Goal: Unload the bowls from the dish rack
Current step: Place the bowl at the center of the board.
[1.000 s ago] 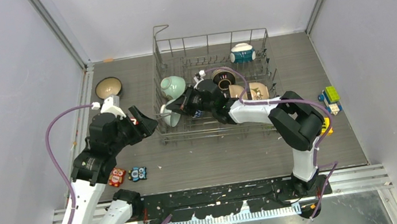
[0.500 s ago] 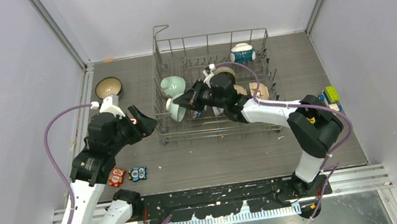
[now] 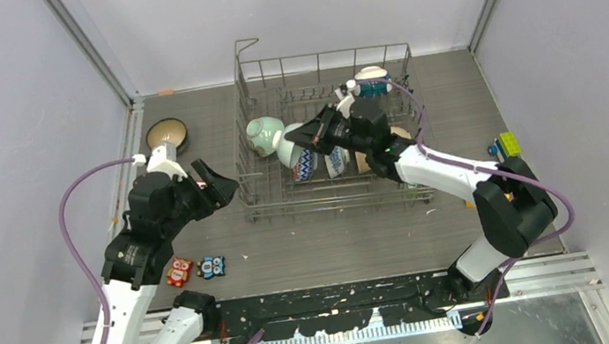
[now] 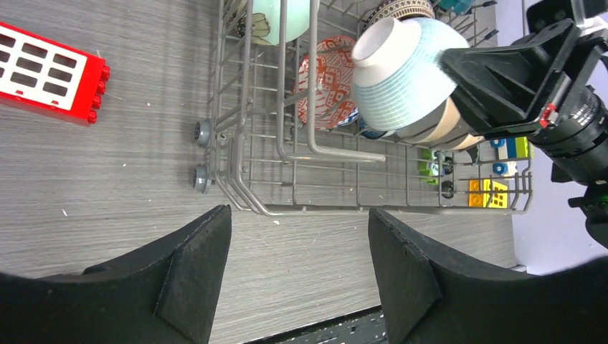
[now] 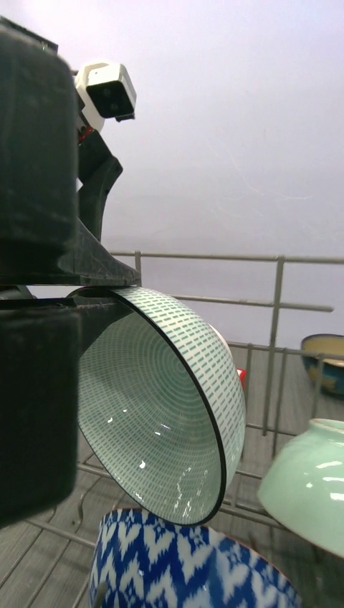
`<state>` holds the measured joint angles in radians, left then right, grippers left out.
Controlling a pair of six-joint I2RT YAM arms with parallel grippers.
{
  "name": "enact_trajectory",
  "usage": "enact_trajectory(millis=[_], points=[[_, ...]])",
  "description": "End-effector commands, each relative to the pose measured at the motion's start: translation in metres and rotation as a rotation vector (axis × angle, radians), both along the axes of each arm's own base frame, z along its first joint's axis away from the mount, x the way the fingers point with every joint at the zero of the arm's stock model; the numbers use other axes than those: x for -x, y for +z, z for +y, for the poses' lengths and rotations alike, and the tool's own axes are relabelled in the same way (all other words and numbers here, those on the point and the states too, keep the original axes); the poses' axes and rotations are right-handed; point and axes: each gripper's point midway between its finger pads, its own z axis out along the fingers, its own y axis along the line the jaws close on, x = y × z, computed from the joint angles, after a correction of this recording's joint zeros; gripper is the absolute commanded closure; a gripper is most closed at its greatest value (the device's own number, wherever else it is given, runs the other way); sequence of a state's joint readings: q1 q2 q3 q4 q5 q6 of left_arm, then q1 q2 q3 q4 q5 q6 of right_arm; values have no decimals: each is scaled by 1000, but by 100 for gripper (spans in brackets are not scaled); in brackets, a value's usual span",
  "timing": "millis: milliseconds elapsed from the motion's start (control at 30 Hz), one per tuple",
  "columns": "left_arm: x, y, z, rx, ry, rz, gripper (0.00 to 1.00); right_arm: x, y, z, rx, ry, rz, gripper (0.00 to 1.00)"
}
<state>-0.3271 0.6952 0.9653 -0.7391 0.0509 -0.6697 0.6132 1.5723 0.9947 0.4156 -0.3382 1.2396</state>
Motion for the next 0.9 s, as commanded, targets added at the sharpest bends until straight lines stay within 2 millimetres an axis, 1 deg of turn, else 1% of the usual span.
enact_trajectory(millis=[0,100,200,300,367,400,467,500,600,667,733,833,867], points=[[3,32,4,9,10,-81,29,-5,83,-26,-72,-35,-205,99],[6,39,6,15,12,-94,29,-7,102,-39,-63,-49,-246,99],[9,44,7,16,15,-102,29,-4,123,-51,-33,-66,-297,99],[12,48,11,9,25,-114,29,5,143,-64,25,-80,-348,99],[12,51,16,-14,42,-125,29,17,159,-72,60,-80,-395,99],[12,53,20,-28,55,-132,29,26,169,-78,77,-79,-424,99],[12,57,24,-46,66,-150,29,41,179,-89,153,-79,-477,99],[12,60,25,-49,68,-160,29,52,187,-93,192,-70,-522,99],[11,66,25,-65,57,-184,29,86,200,-104,348,-49,-631,99],[11,66,26,-91,47,-188,28,110,205,-107,436,0,-694,99],[11,67,28,-112,41,-188,26,133,204,-106,491,76,-727,99],[14,70,23,-116,3,-191,25,160,197,-106,560,178,-764,99],[15,71,21,-113,-12,-191,25,172,193,-104,580,225,-784,99]])
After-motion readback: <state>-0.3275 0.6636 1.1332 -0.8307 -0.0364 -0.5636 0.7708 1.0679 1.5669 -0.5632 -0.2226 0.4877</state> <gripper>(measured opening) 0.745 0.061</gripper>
